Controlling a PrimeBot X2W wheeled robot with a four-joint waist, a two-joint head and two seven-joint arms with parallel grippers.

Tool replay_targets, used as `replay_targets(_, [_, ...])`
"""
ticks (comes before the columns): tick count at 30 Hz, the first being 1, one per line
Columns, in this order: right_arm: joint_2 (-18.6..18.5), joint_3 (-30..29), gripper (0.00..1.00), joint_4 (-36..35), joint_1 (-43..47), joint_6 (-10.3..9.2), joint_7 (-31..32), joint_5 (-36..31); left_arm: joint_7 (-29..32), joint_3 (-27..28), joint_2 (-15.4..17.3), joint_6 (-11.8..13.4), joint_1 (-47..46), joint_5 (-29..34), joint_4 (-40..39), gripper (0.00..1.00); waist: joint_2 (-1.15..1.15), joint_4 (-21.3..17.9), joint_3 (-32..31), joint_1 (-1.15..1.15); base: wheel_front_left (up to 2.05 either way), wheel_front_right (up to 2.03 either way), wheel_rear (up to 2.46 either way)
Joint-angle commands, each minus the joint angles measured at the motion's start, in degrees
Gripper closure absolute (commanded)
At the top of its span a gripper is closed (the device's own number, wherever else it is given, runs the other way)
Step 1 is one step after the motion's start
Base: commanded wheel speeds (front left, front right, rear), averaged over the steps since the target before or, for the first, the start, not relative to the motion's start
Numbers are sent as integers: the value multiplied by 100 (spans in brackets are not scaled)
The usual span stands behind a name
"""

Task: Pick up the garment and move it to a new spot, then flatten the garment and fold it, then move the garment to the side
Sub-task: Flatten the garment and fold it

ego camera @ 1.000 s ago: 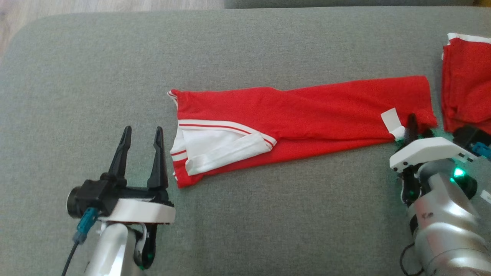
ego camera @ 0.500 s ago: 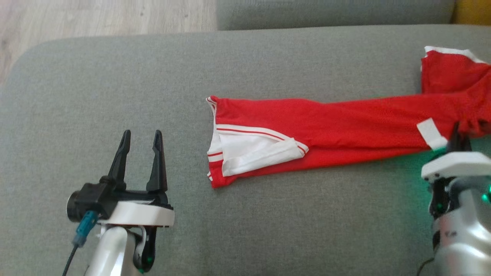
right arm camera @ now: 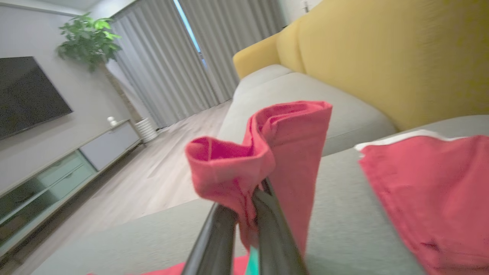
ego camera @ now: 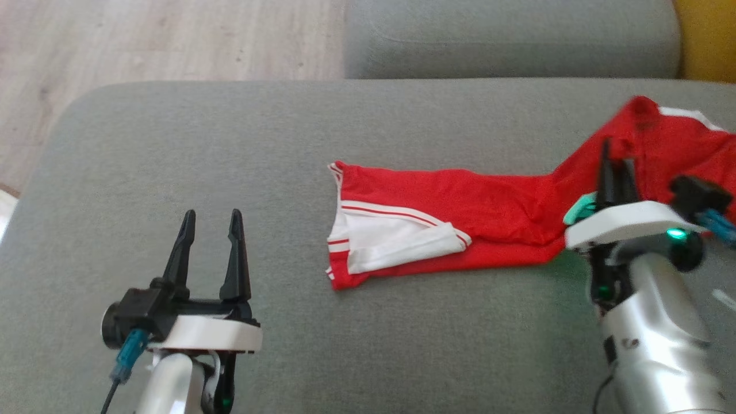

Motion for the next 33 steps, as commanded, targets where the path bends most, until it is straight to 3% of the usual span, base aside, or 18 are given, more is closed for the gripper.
replay_targets(1, [65,379,100,-246,-123,37,-68,162,-29,142,22,42,-78,-57,-199,0,0,154,-120,1,0,0,0])
replay_targets(9, [67,1705,100,-387,3,37,-68,894,-29,119,22,59,51,-44,-161,0,0,689,-302,1,0,0,0])
replay_targets(22, [67,2667,100,55,-76,37,-69,1252,-29,76,21,28,42,-47,-143,0,0,1380,-155,1,0,0,0])
replay_targets(33, [67,3596,100,689,-283,37,-69,1602,-29,-121,21,53,-142,-134,-132,0,0,1645,126,1,0,0,0])
